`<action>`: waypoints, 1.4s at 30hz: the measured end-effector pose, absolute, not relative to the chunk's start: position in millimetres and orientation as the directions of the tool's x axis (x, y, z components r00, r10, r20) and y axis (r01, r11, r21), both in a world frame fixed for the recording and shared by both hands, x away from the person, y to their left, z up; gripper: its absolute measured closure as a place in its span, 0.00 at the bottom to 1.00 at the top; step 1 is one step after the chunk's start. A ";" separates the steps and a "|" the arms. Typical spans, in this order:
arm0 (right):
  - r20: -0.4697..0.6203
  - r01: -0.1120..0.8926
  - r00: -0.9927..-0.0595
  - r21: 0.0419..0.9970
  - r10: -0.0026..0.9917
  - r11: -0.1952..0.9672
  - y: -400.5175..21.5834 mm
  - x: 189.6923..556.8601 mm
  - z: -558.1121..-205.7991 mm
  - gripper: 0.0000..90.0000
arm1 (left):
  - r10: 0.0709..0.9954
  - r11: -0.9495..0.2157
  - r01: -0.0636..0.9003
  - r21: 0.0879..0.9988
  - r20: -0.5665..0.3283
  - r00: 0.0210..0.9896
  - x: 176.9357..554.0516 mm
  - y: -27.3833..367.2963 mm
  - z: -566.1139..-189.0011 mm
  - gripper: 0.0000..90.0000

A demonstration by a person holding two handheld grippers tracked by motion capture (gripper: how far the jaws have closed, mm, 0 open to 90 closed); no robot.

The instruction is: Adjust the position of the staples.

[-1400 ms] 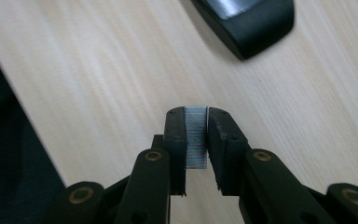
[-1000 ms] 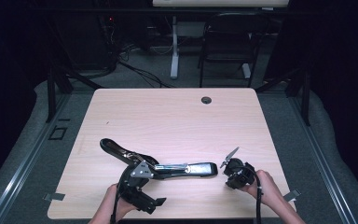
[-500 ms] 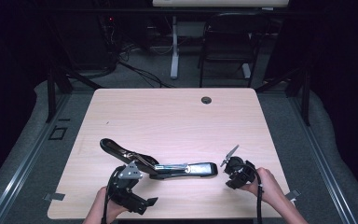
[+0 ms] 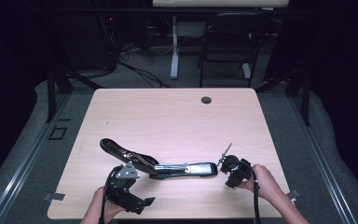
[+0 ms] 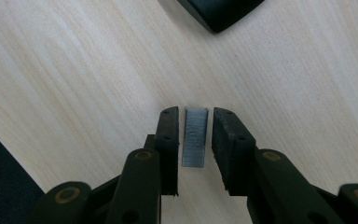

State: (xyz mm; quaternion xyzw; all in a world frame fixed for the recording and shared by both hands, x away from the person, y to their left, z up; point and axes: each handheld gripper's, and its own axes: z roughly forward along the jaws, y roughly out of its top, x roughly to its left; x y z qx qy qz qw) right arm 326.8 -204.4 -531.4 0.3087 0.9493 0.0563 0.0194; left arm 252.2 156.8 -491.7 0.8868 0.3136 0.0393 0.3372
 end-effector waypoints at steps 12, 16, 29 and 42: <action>-0.049 0.569 -0.820 0.035 0.571 0.821 -198.5 329.5 -533.2 0.83 | 0.579 -0.583 0.531 0.615 -0.144 0.802 252.1 155.6 -492.4 0.00; -0.053 0.572 -0.818 0.032 0.572 0.820 -197.2 329.6 -534.9 0.84 | 0.578 -0.585 0.532 0.612 -0.146 0.803 251.9 155.0 -492.9 0.00; -0.064 0.570 -0.819 0.022 0.570 0.821 -197.1 329.1 -534.7 0.86 | 0.579 -0.582 0.532 0.615 -0.145 0.802 251.9 155.8 -492.4 0.00; -0.024 0.587 -0.805 0.109 0.593 0.802 -203.2 329.5 -530.5 0.86 | 0.583 -0.578 0.536 0.616 -0.149 0.799 252.4 158.3 -492.1 0.00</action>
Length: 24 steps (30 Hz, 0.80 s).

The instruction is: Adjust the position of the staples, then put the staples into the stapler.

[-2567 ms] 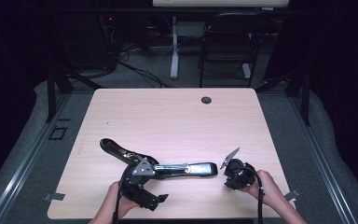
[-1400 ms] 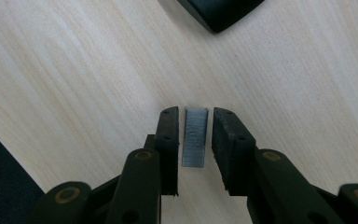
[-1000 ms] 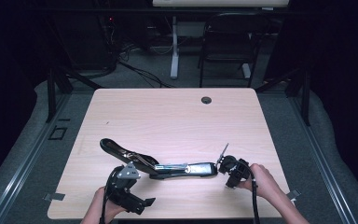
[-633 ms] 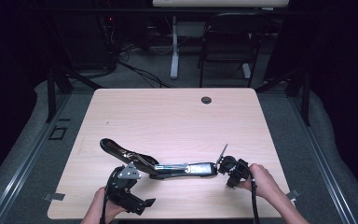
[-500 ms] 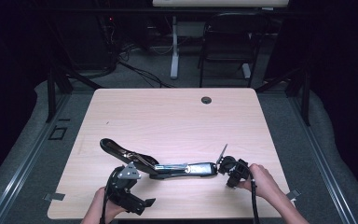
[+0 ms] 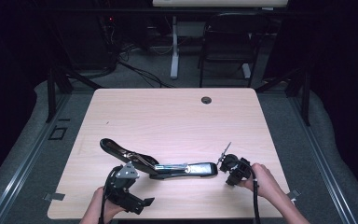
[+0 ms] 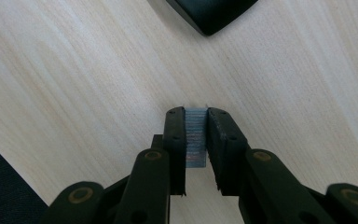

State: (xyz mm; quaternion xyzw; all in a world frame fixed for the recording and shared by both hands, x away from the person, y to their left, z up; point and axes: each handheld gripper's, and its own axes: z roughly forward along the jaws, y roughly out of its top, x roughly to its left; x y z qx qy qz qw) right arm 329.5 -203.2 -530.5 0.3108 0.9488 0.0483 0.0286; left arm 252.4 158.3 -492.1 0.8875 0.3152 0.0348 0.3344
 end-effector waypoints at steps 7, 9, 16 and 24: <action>-0.026 0.586 -0.805 0.128 0.593 0.800 -205.0 330.2 -527.5 0.86 | 0.581 -0.578 0.536 0.615 -0.151 0.800 252.2 158.6 -492.1 0.00; -0.026 0.594 -0.797 0.147 0.603 0.791 -205.1 329.8 -527.6 0.86 | 0.579 -0.581 0.535 0.613 -0.151 0.801 251.9 159.0 -492.1 0.00; -0.031 0.586 -0.802 0.162 0.597 0.794 -203.7 328.5 -523.4 0.86 | 0.587 -0.572 0.531 0.625 -0.141 0.797 248.2 164.3 -489.9 0.00; -0.038 0.588 -0.796 0.190 0.604 0.786 -206.3 329.7 -522.1 0.86 | 0.616 -0.552 0.556 0.621 -0.146 0.774 245.6 181.9 -490.9 0.00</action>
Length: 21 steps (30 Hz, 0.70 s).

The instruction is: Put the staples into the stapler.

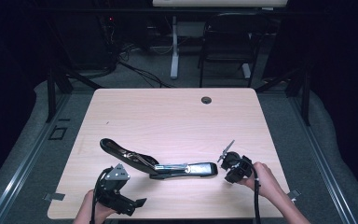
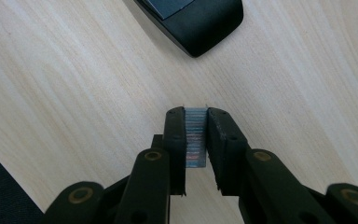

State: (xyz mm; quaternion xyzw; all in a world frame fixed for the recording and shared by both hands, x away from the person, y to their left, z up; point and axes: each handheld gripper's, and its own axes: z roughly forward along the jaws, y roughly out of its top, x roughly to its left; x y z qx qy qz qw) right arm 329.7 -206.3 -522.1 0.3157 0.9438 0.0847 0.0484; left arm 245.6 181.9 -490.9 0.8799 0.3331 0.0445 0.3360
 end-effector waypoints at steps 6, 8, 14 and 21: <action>-0.043 0.590 -0.789 0.224 0.613 0.776 -207.9 329.3 -520.1 0.86 | 0.635 -0.545 0.576 0.609 -0.149 0.758 246.9 189.1 -493.2 0.00; -0.053 0.579 -0.795 0.230 0.604 0.782 -208.2 329.5 -517.6 0.86 | 0.643 -0.542 0.583 0.606 -0.147 0.751 247.9 190.6 -493.8 0.00; -0.064 0.575 -0.794 0.245 0.605 0.781 -208.4 331.2 -513.7 0.86 | 0.646 -0.542 0.586 0.603 -0.148 0.749 249.8 192.8 -494.9 0.00; -0.033 0.548 -0.814 0.286 0.580 0.786 -204.0 333.0 -508.7 0.86 | 0.672 -0.525 0.594 0.610 -0.131 0.728 253.4 200.3 -494.8 0.00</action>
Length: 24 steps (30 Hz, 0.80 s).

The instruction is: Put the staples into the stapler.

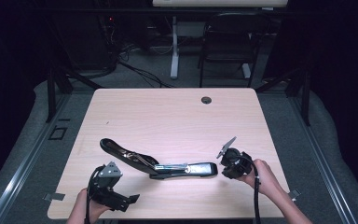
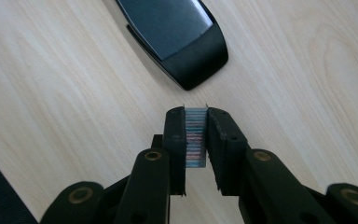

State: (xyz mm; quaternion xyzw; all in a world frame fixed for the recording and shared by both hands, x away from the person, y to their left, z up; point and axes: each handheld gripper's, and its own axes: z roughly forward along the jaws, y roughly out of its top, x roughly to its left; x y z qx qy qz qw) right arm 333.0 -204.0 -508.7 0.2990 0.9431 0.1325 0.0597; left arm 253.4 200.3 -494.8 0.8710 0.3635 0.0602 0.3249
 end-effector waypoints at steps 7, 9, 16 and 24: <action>-0.058 0.530 -0.822 0.289 0.567 0.797 -196.9 332.4 -504.7 0.86 | 0.689 -0.495 0.614 0.615 -0.153 0.709 260.5 206.3 -499.7 0.00; -0.053 0.522 -0.826 0.306 0.561 0.796 -194.3 333.5 -502.6 0.86 | 0.693 -0.481 0.618 0.621 -0.162 0.702 262.0 207.8 -500.7 0.00; -0.062 0.483 -0.845 0.338 0.532 0.807 -182.2 340.2 -494.5 0.86 | 0.699 -0.457 0.623 0.635 -0.177 0.693 262.2 209.1 -501.0 0.00; -0.058 0.444 -0.865 0.374 0.498 0.814 -170.4 344.3 -491.5 0.86 | 0.707 -0.443 0.627 0.641 -0.180 0.684 264.5 211.4 -501.1 0.00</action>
